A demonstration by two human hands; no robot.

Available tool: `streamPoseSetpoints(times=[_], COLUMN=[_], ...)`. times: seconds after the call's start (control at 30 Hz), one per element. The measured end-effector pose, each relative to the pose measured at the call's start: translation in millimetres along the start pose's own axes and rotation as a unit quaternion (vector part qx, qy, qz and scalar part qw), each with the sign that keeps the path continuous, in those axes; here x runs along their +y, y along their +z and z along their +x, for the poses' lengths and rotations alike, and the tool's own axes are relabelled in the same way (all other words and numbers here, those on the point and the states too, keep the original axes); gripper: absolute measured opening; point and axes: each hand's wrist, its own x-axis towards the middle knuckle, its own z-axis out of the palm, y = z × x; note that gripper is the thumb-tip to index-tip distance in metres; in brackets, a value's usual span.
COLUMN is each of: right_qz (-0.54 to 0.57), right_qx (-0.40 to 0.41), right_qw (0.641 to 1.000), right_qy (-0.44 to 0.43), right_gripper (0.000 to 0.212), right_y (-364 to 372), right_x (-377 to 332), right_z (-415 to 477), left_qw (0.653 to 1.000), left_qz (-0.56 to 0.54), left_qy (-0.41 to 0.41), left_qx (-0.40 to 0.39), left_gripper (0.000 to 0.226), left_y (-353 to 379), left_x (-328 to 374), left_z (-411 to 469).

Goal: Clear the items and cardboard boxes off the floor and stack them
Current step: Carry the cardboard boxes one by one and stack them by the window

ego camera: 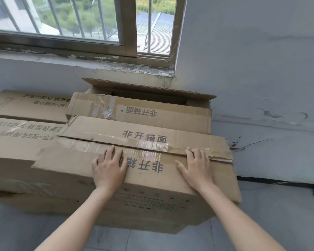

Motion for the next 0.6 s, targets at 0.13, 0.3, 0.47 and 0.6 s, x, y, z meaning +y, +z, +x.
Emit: streamPoseSetpoints(times=[0.13,0.3,0.47,0.6], right_qz=[-0.016,-0.007,0.088,0.092], right_qx=[0.027,0.063,0.035,0.033], right_qw=[1.000,0.998,0.995,0.962], right_qy=[0.002,-0.006,0.021,0.254], right_gripper=[0.063,0.058,0.066,0.052], right_y=[1,3,-4,-25], right_x=[1,4,11,60], right_z=[4,9,9,12], left_qw=[1.000,0.999,0.999,0.998], left_qz=[0.011,0.005,0.010,0.007], left_qy=[-0.018,-0.043,-0.046,-0.057], left_qx=[-0.004,-0.011,-0.013,-0.003], left_gripper=[0.057,0.045,0.046,0.045], left_y=[-1,-4,-5,-5], left_x=[-3,-1,-1,-1], left_z=[3,7,8,11])
